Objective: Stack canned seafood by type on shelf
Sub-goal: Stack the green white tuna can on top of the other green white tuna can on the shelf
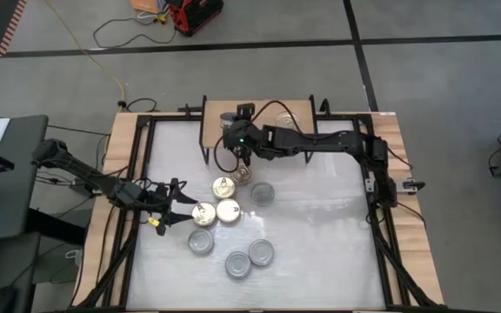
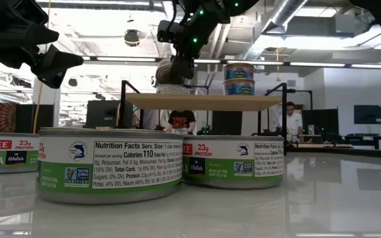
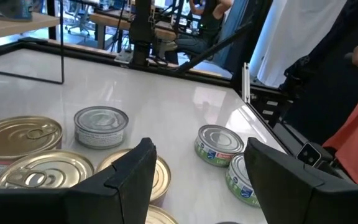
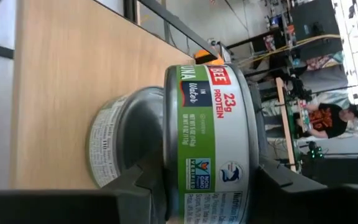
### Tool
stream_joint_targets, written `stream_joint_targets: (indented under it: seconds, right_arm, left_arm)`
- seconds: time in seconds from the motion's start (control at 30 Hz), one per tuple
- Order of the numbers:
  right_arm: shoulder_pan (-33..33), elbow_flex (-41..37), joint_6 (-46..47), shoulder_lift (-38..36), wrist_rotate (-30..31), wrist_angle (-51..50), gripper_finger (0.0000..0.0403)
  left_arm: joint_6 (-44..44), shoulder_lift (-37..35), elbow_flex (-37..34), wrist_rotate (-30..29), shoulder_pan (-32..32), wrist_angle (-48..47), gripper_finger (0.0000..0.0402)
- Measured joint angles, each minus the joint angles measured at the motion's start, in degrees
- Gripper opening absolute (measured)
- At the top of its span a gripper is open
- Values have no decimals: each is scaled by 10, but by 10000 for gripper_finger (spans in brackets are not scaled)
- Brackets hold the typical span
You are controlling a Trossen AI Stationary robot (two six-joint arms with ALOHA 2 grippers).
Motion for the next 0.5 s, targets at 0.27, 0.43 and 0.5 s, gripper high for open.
stream_joint_targets:
  seconds: [0.27,0.43,0.5]
  right_arm:
    - [2,-14,2,-1,-2,4,188]
    - [9,-14,6,-1,-18,4,215]
    - [8,-14,8,-1,-23,-3,229]
  left_arm:
    - [1,0,0,12,0,9,233]
    - [1,0,0,13,0,10,233]
    - [-1,0,0,15,0,10,233]
